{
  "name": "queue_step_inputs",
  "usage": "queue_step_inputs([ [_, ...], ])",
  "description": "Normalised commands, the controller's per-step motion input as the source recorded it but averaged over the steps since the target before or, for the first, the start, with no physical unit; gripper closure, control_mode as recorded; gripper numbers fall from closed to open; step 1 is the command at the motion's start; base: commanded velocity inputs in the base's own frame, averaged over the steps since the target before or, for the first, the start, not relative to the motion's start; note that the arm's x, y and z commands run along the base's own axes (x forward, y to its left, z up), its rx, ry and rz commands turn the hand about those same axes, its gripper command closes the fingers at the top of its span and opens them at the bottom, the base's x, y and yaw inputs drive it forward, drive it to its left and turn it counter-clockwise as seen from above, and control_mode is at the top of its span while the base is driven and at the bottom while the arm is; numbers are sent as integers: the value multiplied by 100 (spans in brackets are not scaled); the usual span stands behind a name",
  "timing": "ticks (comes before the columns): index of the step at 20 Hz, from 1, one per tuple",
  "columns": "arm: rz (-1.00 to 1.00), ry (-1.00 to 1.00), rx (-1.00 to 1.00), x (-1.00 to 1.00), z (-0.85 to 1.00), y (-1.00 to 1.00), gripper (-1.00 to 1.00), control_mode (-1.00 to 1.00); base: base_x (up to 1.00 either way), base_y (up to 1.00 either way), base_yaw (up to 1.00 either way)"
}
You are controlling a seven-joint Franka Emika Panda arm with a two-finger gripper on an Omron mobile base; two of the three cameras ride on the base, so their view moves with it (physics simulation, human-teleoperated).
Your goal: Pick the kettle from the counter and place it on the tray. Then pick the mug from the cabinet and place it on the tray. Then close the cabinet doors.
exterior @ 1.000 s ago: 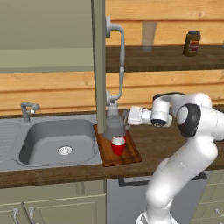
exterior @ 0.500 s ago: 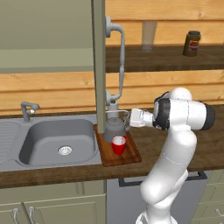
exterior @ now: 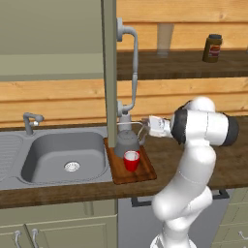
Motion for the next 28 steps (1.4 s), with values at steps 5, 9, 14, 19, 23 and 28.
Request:
queue_step_inputs([
  [5,-1,-1,7,-50,69,0,-100,-100,0,0,0],
  [9,-10,-1,7,-77,64,0,-100,-100,0,0,0],
  [14,-7,0,5,-71,73,0,-100,-100,0,0,0],
  [19,-11,11,0,-71,69,0,-100,-100,0,0,0],
  [23,-12,22,-3,-65,47,0,-100,-100,0,0,0],
  [28,-12,25,-17,-63,31,-1,-100,-100,0,0,0],
])
